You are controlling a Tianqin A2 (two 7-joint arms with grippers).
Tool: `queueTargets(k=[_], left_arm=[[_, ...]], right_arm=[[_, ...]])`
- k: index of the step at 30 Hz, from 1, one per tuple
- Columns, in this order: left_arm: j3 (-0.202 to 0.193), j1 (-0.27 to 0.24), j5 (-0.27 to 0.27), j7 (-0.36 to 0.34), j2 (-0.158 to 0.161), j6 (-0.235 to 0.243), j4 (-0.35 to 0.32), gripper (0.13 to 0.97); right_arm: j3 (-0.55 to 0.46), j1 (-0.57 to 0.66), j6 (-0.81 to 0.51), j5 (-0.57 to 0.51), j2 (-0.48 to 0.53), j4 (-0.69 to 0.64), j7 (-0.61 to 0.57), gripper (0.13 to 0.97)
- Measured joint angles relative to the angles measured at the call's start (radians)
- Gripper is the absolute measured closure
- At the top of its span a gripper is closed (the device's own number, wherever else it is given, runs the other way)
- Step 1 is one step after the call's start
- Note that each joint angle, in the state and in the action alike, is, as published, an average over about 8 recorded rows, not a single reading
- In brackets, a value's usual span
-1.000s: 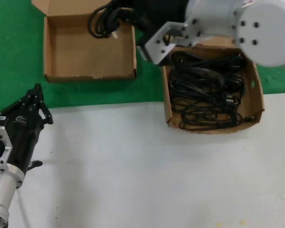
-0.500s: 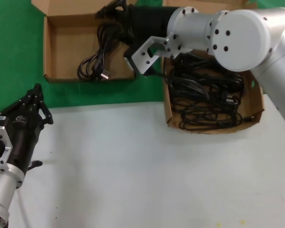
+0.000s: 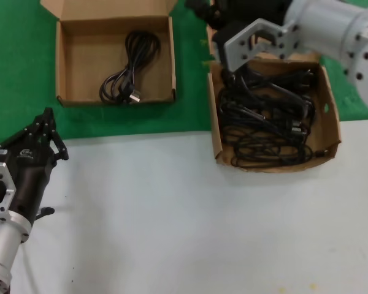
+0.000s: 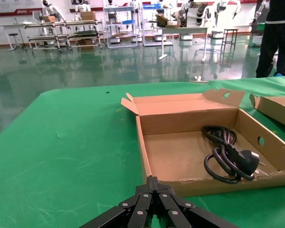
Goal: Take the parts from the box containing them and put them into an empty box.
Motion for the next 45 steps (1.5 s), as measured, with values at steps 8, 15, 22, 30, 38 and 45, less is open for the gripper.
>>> queueTargets(k=[8, 15, 22, 30, 38, 45], left_arm=[[0.000, 0.000, -0.001, 0.000, 0.000, 0.000, 0.000, 0.948], [0.000, 0.001, -0.003, 0.001, 0.000, -0.002, 0.001, 0.917], [-0.001, 0.002, -0.005, 0.003, -0.001, -0.004, 0.001, 0.841], [-0.001, 0.004, -0.008, 0.004, -0.001, -0.007, 0.002, 0.713], [-0.001, 0.005, -0.011, 0.006, -0.002, -0.009, 0.003, 0.624], [-0.002, 0.006, -0.013, 0.008, -0.002, -0.011, 0.003, 0.436]], right_arm=[[0.037, -0.069, 0.033, 0.000, 0.027, 0.056, 0.044, 0.478], [0.067, -0.136, 0.078, 0.070, 0.022, 0.056, 0.069, 0.339], [0.105, -0.220, 0.135, 0.157, 0.015, 0.057, 0.100, 0.229], [0.150, -0.319, 0.202, 0.260, 0.008, 0.058, 0.137, 0.147], [0.195, -0.418, 0.269, 0.362, 0.000, 0.059, 0.174, 0.131], [0.234, -0.506, 0.328, 0.452, -0.007, 0.060, 0.206, 0.129]])
